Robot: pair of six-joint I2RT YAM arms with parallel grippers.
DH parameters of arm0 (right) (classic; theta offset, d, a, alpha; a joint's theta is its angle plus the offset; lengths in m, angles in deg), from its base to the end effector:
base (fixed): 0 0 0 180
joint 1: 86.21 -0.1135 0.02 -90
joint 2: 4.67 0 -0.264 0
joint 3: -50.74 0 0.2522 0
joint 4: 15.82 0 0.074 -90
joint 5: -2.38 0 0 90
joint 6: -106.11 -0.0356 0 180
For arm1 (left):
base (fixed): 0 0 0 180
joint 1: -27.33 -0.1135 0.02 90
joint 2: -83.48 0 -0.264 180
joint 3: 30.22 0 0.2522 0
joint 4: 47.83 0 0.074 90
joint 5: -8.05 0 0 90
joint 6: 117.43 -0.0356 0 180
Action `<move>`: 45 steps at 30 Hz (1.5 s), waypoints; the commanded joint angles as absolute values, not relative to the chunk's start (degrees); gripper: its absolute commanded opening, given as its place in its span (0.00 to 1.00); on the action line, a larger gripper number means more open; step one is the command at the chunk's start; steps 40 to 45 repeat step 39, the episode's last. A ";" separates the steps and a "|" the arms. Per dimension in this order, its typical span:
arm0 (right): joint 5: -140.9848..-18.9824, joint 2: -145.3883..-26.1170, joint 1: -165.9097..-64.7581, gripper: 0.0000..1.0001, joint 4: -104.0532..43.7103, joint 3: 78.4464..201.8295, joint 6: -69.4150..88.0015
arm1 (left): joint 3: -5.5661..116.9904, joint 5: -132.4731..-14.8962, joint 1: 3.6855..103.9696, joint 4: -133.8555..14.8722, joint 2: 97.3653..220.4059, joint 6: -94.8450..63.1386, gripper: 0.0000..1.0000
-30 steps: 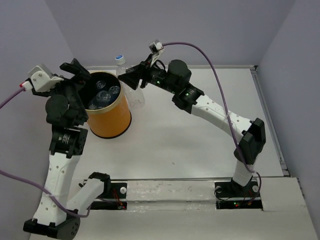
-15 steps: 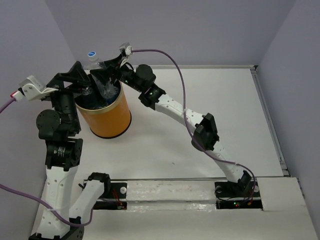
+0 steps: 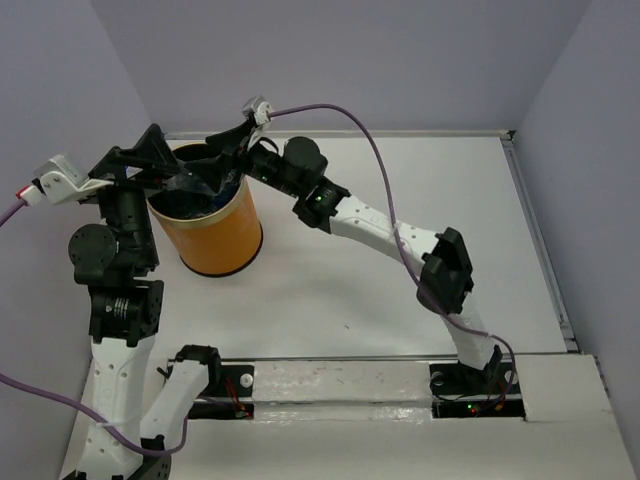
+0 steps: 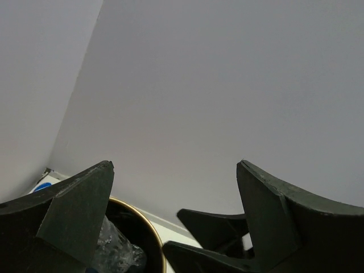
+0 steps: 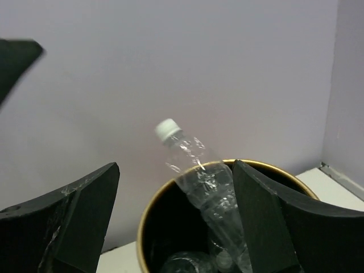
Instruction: Put the plastic bottles in the bin
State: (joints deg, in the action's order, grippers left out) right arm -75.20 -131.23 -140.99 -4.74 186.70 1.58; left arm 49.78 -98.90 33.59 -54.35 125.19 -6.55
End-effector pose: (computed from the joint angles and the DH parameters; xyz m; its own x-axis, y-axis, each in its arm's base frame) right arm 0.2982 0.4357 0.4048 -0.0340 0.3767 -0.9257 -0.9354 0.3142 0.1622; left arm 0.1132 -0.0020 0.5023 0.5396 -0.4022 -0.7396 0.0538 0.8932 -0.4464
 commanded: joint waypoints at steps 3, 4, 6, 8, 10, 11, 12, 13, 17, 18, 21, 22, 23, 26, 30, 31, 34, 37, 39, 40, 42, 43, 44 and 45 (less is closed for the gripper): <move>-75.14 -116.67 -141.31 0.79 5.66 168.27 1.08 | 50.17 -97.07 33.22 -53.86 121.63 -5.55 0.99; -75.32 -115.25 -141.31 0.75 7.58 165.52 0.21 | 49.82 -96.45 33.22 -54.30 121.36 -5.03 0.99; -75.15 -110.87 -141.31 0.58 8.56 160.24 -0.41 | 49.46 -95.75 33.22 -55.96 120.57 -4.50 0.99; -75.41 -108.13 -141.31 0.44 8.39 153.73 -0.24 | 49.29 -93.47 33.22 -56.93 120.22 -4.14 0.99; -75.76 -103.92 -141.31 0.18 5.51 149.42 0.46 | 49.37 -89.69 33.22 -58.51 120.13 -3.71 0.99; -76.28 -102.42 -141.31 0.10 4.19 148.28 1.33 | 49.46 -88.38 33.22 -59.22 120.22 -3.62 0.99; -76.29 -99.19 -141.31 0.00 2.61 147.05 1.69 | 49.63 -86.80 33.22 -60.61 120.39 -3.53 0.99; -75.94 -99.15 -141.31 0.00 1.29 145.73 2.13 | 49.64 -85.56 33.22 -61.32 120.39 -3.53 0.99; -76.20 -86.70 -141.31 0.00 -4.35 132.82 3.01 | 48.24 -73.09 33.22 -64.49 118.99 -3.97 0.99; -76.55 -84.24 -141.31 0.00 -4.96 129.92 3.19 | 47.01 -71.07 33.22 -65.10 118.38 -4.05 0.99; -81.37 -72.56 -141.31 0.00 -7.95 118.26 2.93 | 44.29 -61.41 33.22 -66.34 115.84 -4.14 0.99; -82.60 -69.39 -141.31 0.00 -10.48 115.60 2.92 | 42.10 -59.03 33.22 -66.43 114.95 -4.05 0.99; -85.05 -62.49 -141.31 0.12 -12.07 110.78 2.75 | 40.86 -53.87 33.22 -66.43 112.94 -3.97 0.99; -92.67 -51.90 -141.31 0.59 -19.45 104.60 1.44 | 35.85 -47.68 33.30 -66.52 109.77 -2.92 0.99; -104.83 -36.69 -141.31 1.00 -28.68 98.09 -2.08 | 31.10 -45.91 33.30 -65.90 106.51 -1.25 0.99; -106.68 -32.05 -141.31 1.00 -31.39 97.21 -2.69 | 29.00 -45.39 33.22 -64.51 106.16 -0.72 0.99; -110.21 -26.92 -141.31 1.00 -33.61 95.00 -4.11 | 25.05 -42.40 33.30 -59.33 105.89 1.39 0.99; -111.97 -22.87 -141.31 1.00 -35.11 94.48 -4.46 | 23.71 -40.90 33.30 -56.41 106.15 2.10 0.99; -112.50 -21.90 -141.31 1.00 -35.46 95.00 -3.41 | 23.27 -41.42 33.30 -56.23 106.51 1.66 0.99; -112.50 -21.90 -141.31 1.00 -35.46 95.00 -3.41 | 23.27 -41.42 33.30 -56.23 106.51 1.66 0.99; -112.50 -21.90 -141.31 1.00 -35.46 95.00 -3.41 | 23.27 -41.42 33.30 -56.23 106.51 1.66 0.99; -112.50 -21.90 -141.31 1.00 -35.46 95.00 -3.41 | 23.27 -41.42 33.30 -56.23 106.51 1.66 0.99; -112.50 -21.90 -141.31 1.00 -35.46 95.00 -3.41 | 23.27 -41.42 33.30 -56.23 106.51 1.66 0.99; -112.50 -21.90 -141.31 1.00 -35.46 95.00 -3.41 | 23.27 -41.42 33.30 -56.23 106.51 1.66 0.99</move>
